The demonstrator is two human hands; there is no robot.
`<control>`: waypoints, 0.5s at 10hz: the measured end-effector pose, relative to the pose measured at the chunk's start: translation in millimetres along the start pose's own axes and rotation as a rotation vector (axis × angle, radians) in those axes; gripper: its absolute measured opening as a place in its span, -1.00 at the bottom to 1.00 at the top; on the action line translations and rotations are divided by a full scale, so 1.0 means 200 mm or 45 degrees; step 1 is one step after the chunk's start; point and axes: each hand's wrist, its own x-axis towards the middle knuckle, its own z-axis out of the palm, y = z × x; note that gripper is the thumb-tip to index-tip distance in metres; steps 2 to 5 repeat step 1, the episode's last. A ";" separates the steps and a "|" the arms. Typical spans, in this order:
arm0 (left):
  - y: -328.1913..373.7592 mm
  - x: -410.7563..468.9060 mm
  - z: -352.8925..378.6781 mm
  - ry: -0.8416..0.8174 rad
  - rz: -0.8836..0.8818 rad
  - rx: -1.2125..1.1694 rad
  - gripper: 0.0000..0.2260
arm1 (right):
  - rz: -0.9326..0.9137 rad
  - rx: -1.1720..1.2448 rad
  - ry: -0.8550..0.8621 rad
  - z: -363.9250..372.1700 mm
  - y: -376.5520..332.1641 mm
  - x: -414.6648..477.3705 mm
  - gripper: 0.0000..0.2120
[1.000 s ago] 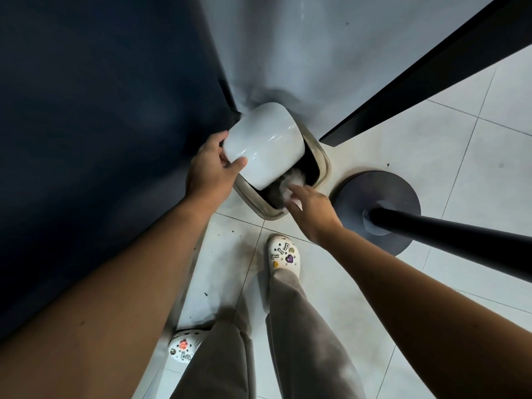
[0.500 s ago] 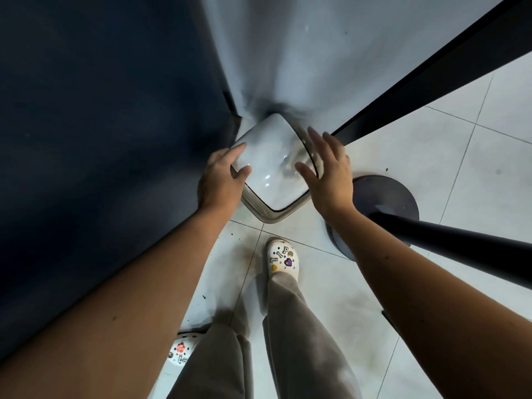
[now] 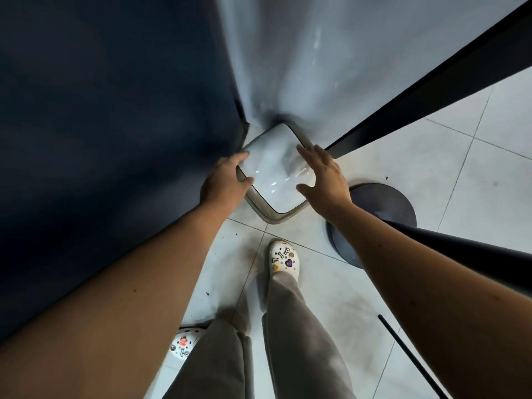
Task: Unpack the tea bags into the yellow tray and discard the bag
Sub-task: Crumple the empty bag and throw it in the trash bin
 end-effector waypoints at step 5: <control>0.12 -0.16 -0.09 0.043 0.004 -0.122 -0.62 | 0.001 0.039 0.000 -0.12 -0.14 -0.09 -0.33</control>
